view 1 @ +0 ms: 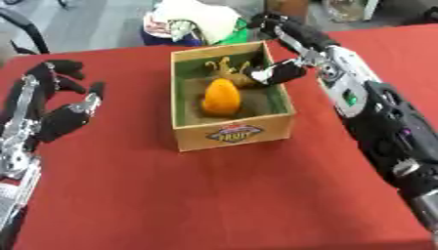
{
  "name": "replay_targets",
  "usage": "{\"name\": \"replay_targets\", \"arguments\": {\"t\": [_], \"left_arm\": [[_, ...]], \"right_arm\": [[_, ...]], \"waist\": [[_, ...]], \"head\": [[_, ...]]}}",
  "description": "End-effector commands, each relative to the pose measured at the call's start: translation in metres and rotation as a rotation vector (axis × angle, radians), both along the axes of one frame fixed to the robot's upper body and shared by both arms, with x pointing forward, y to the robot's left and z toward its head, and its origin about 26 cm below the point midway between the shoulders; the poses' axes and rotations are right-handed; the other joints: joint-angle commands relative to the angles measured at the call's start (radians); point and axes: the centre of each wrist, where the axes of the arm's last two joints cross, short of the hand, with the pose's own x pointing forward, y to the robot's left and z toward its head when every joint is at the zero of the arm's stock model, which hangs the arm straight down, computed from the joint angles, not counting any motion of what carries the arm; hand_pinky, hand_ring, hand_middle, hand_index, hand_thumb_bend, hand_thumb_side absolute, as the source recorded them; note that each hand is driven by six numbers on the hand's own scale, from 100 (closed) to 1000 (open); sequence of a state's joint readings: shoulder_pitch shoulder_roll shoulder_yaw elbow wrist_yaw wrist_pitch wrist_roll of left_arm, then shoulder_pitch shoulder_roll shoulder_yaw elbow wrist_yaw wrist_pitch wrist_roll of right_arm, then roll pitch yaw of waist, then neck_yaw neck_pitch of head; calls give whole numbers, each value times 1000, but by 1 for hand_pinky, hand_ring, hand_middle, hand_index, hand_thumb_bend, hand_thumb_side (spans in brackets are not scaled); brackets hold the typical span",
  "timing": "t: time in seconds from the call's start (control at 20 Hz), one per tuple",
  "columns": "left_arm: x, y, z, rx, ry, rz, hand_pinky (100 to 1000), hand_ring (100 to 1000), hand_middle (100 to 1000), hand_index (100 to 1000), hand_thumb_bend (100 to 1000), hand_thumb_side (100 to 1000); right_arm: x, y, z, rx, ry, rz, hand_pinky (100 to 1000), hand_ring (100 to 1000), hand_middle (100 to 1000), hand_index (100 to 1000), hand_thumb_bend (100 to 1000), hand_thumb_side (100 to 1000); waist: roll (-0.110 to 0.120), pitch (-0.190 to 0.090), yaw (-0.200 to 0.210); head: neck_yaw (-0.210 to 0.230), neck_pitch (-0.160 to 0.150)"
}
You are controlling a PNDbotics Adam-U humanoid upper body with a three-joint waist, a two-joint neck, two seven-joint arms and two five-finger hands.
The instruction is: Pick up objects on the table and place them in the box.
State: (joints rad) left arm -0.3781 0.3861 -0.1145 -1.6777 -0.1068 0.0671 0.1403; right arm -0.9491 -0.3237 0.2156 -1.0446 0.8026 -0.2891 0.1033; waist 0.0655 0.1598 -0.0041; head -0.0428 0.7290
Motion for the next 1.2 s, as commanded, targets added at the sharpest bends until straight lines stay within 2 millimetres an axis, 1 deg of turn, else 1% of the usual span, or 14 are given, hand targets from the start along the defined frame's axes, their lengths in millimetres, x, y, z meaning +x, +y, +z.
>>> {"name": "replay_targets", "arguments": {"t": [0.05,0.1,0.15,0.2,0.3,0.55,0.75,1.0,1.2], "left_arm": [[0,7,9,3,-29,20,705,526,558,702,368,174],[0,8,8,3,-29,25,705,526,558,702,368,174],[0,9,8,3,-28,32,705,527,558,702,368,174],[-1,11,8,3,-27,38,705,527,558,702,368,173],[-1,13,7,0,-26,51,706,532,562,702,369,171],[-1,18,4,-9,-24,81,708,545,575,702,370,167],[-2,21,2,-19,-24,99,710,558,587,702,370,162],[-2,23,-3,-31,-15,116,713,564,593,703,370,158],[-3,25,-5,-42,-12,135,712,547,575,700,365,149]], "right_arm": [[-6,-16,27,46,-73,-9,707,793,861,893,337,317],[-8,-21,30,64,-75,-12,695,779,831,881,272,244],[-11,-28,33,85,-74,-16,687,771,818,875,240,214],[-15,-35,35,110,-67,-19,676,765,801,865,180,157],[-22,-50,40,172,-43,-21,663,758,786,854,101,102],[-50,-91,52,328,-22,-37,640,738,757,836,100,100],[-71,-117,50,437,-32,-94,620,717,730,830,100,100],[-90,-140,44,558,-52,-160,595,683,683,796,100,100],[-101,-154,36,634,-51,-212,584,666,660,787,100,100]], "waist": [[-1,-12,-6],[-2,-12,-10],[-2,-11,-15],[-3,-10,-19],[-4,-9,-27],[-7,-5,-42],[-7,-2,-50],[-10,-2,-59],[-11,-2,-63]], "head": [[11,-3],[14,-4],[18,-4],[21,-6],[28,-7],[46,-11],[57,-9],[69,-3],[93,6]]}}
